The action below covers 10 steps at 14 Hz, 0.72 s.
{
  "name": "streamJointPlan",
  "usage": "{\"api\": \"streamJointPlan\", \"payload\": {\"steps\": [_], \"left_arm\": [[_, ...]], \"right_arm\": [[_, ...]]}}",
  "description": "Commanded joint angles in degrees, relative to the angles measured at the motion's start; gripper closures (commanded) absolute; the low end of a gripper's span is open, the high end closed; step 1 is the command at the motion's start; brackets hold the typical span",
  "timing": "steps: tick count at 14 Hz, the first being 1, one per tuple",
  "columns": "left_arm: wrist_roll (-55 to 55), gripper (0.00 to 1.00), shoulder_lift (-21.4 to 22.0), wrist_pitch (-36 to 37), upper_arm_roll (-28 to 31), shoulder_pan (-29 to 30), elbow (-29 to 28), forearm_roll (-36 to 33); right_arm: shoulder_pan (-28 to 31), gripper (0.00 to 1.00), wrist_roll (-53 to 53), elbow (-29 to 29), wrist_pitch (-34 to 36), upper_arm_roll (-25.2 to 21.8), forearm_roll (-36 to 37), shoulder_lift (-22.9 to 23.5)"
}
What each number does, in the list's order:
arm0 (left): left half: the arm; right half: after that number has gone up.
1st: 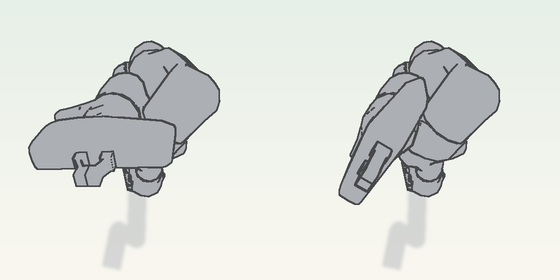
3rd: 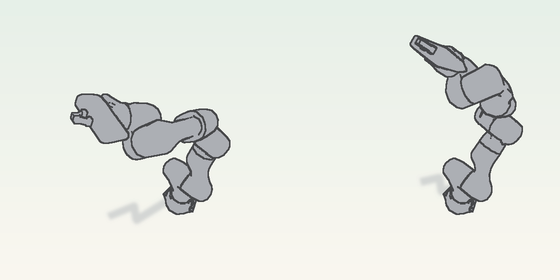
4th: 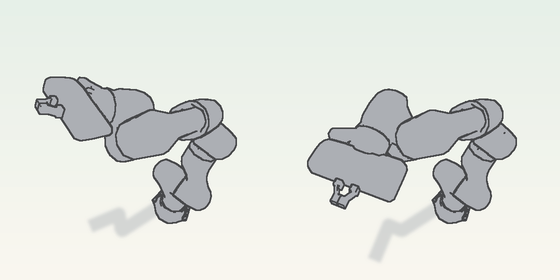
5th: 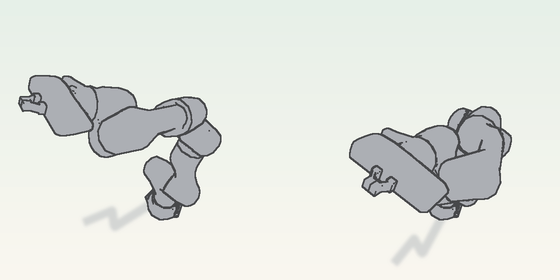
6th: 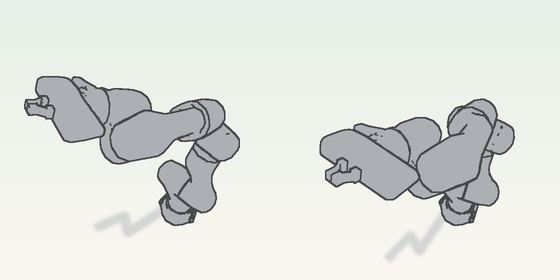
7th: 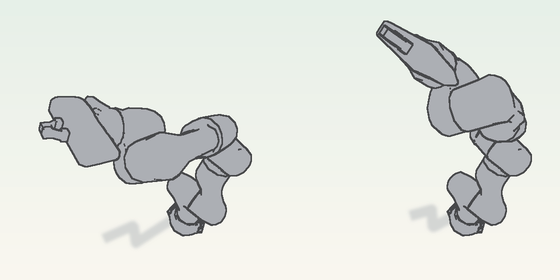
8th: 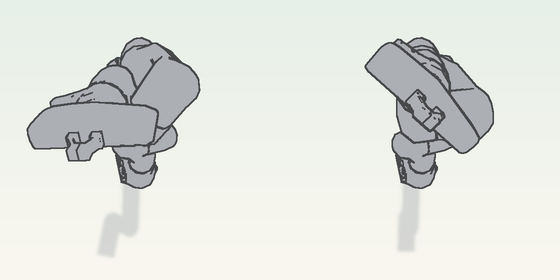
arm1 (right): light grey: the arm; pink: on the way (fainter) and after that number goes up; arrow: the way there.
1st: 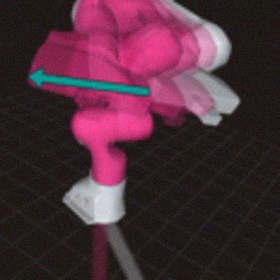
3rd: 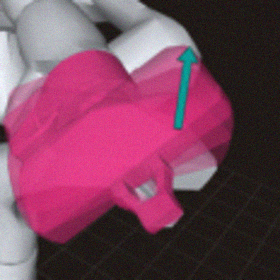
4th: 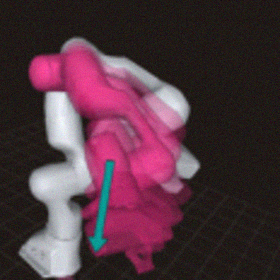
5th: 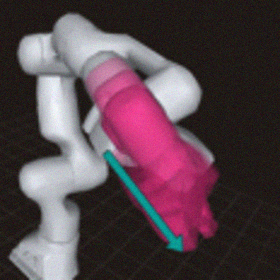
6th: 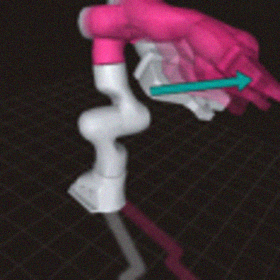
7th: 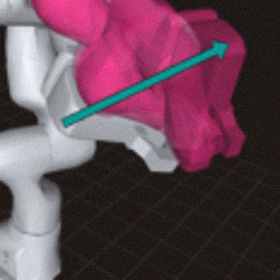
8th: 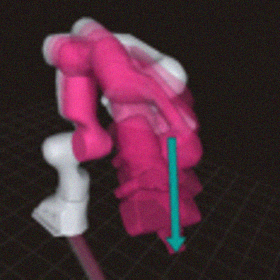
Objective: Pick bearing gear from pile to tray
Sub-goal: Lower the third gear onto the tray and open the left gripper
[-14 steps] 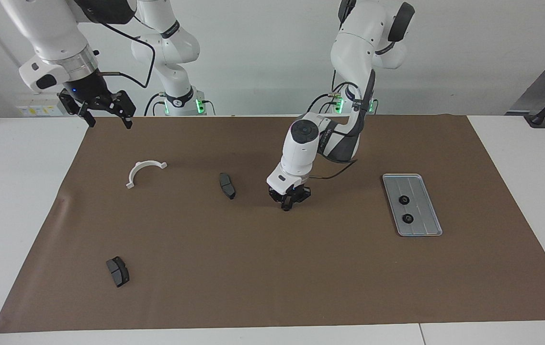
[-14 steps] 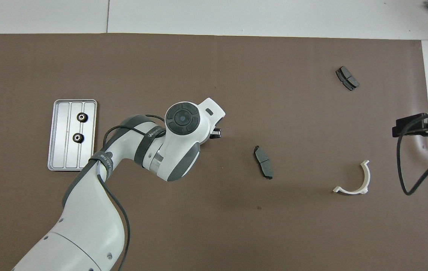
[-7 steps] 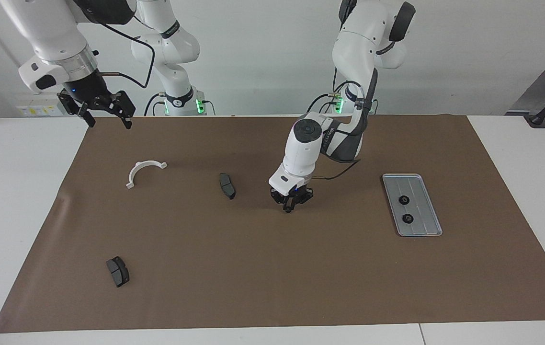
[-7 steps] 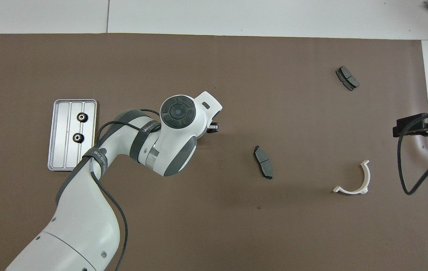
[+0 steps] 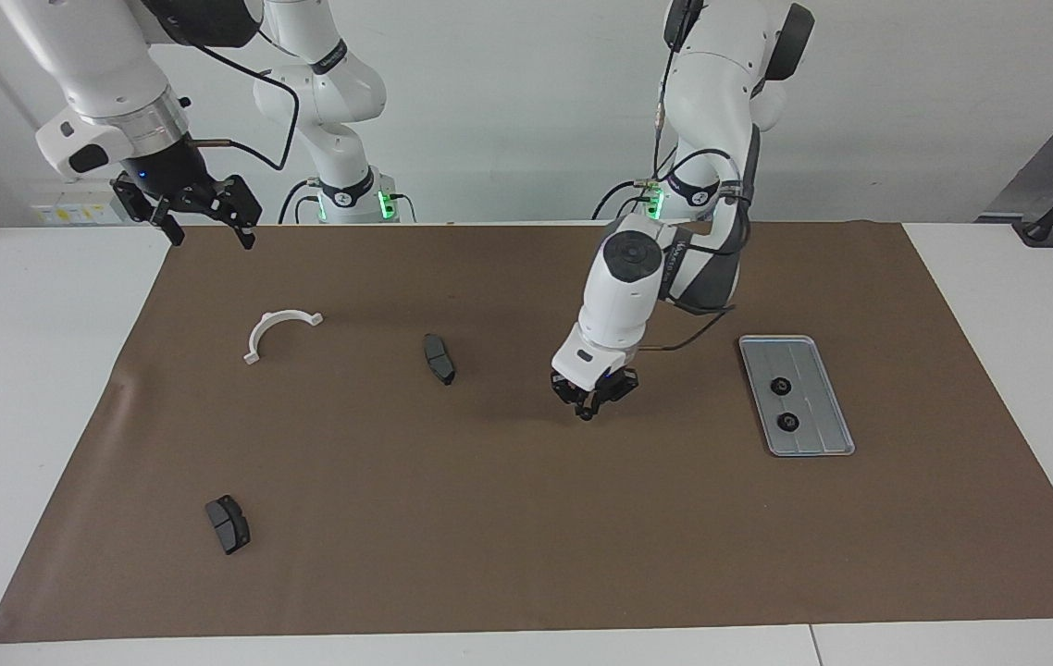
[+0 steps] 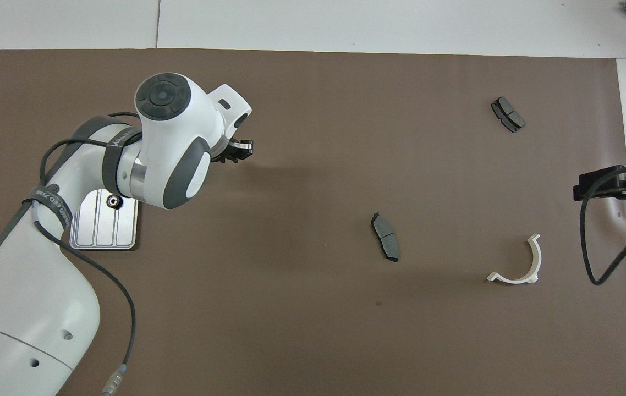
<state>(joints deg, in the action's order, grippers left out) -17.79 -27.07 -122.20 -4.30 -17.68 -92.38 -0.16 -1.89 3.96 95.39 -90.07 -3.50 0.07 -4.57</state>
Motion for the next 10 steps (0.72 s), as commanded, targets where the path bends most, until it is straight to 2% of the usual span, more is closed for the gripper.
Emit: {"api": "streamJointPlan", "payload": {"steps": [1, 6, 10], "left_arm": [[8.96, 0.89, 3.94, 3.81, -0.62, 5.97, -2.27, 0.25], [27.24, 0.89, 9.23, 3.2, -0.53, 18.18, -11.4, 0.43], [37.63, 0.88, 10.29, 2.85, -0.53, 24.43, -13.97, 0.51]], "right_arm": [[0.31, 0.0, -0.89, 0.94, -0.19, 0.07, -1.13, -0.97], [0.4, 0.0, -0.89, 0.85, -0.19, 0.07, -1.13, -0.97], [0.39, 0.0, -0.89, 0.94, -0.19, 0.07, -1.13, -0.97]]}}
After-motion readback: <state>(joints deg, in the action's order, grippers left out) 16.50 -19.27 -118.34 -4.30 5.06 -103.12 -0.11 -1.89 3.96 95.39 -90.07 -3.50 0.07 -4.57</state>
